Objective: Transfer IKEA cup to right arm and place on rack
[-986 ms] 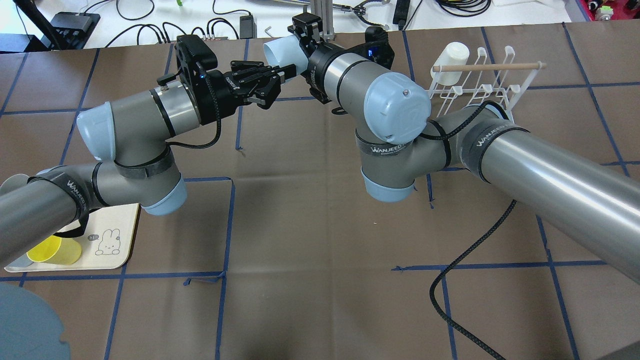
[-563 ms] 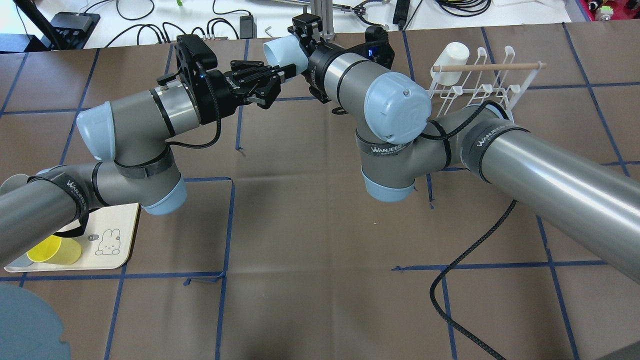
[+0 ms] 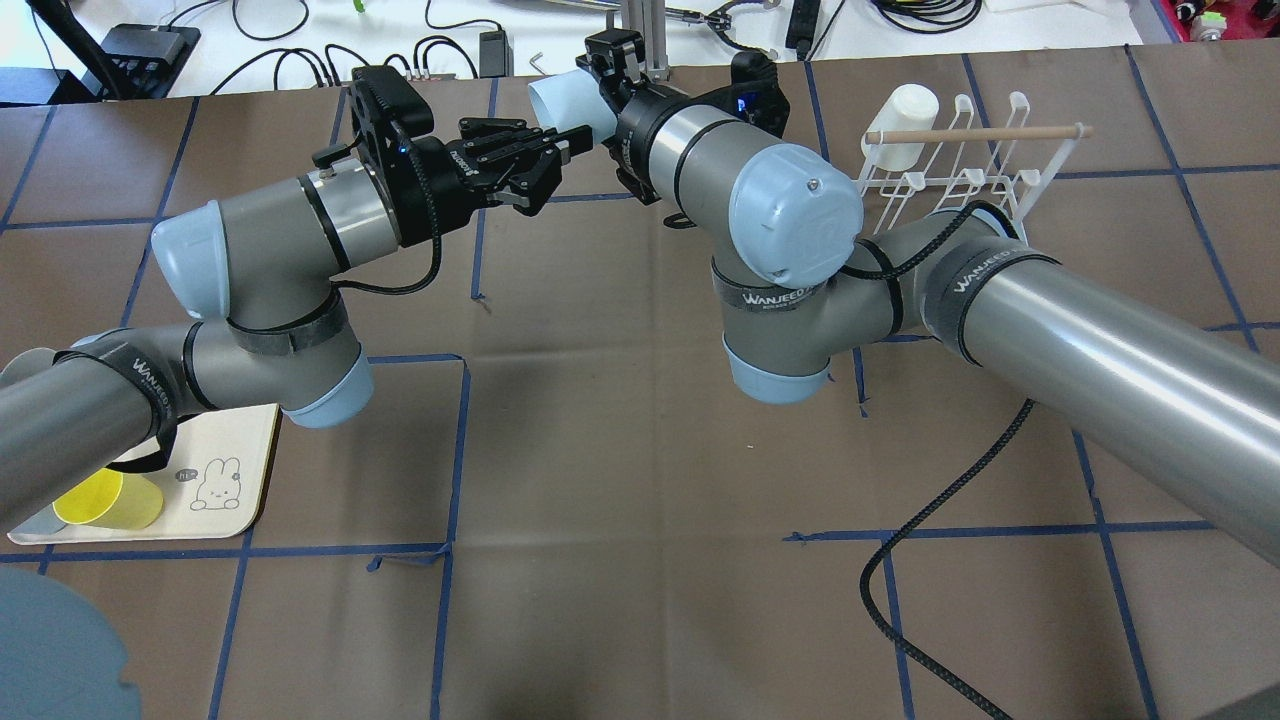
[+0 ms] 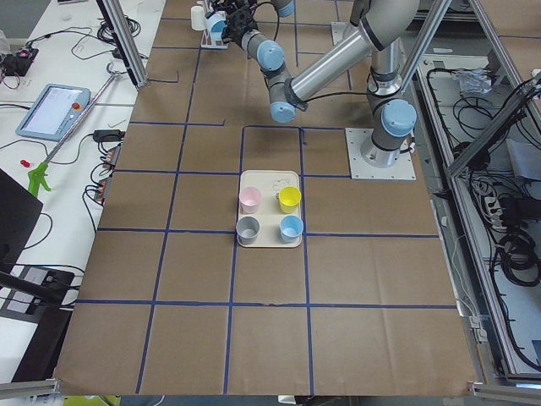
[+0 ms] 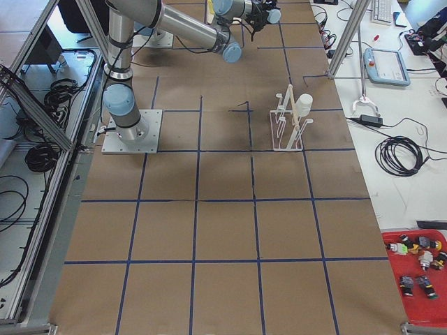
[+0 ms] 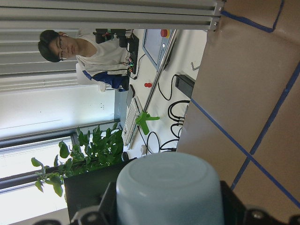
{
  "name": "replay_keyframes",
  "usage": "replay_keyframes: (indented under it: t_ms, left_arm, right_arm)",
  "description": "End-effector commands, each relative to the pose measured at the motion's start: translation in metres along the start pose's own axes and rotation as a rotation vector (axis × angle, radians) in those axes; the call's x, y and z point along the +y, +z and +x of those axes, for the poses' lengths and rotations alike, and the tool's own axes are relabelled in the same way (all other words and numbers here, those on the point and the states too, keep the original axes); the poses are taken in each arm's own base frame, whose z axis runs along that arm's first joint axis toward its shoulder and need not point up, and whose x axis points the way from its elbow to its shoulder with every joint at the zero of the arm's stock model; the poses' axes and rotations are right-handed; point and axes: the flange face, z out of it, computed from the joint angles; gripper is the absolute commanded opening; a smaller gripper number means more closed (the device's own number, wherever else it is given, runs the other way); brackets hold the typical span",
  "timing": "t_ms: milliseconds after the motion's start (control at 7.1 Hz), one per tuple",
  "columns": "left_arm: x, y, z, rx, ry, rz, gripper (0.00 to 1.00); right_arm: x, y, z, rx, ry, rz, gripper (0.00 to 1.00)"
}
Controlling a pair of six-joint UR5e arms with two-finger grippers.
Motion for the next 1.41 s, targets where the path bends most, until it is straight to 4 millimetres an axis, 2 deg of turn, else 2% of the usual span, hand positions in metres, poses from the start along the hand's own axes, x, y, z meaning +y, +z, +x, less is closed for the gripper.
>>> replay_keyframes:
  t_ms: [0,282,704,986,1126,1267]
  left_arm:
    - [-0.003,0.0,-0.003,-0.029,0.008,0.0,0.59]
    - [-0.003,0.0,-0.003,-0.027,0.01,0.001,0.96]
    - [-0.002,-0.01,-0.009,-0.049,-0.002,0.003,0.99]
    - [0.003,-0.045,-0.039,-0.124,-0.036,0.018,0.99]
    - [0.004,-0.058,-0.042,-0.157,-0.05,0.018,0.99]
    - [-0.002,-0.063,-0.052,-0.203,-0.111,-0.013,0.98]
  right_arm:
    - [0.0,-0.001,-0.001,0.0,0.003,0.001,0.49]
    - [0.001,-0.001,-0.001,0.0,-0.003,-0.002,0.45]
    - [0.0,-0.001,-0.001,0.0,-0.002,-0.001,0.39]
    - [-0.006,0.001,-0.002,-0.006,-0.011,0.006,0.28]
    - [-0.019,0.003,-0.009,-0.013,-0.006,0.025,0.24]
    - [-0.055,0.002,-0.023,-0.036,-0.017,0.076,0.18]
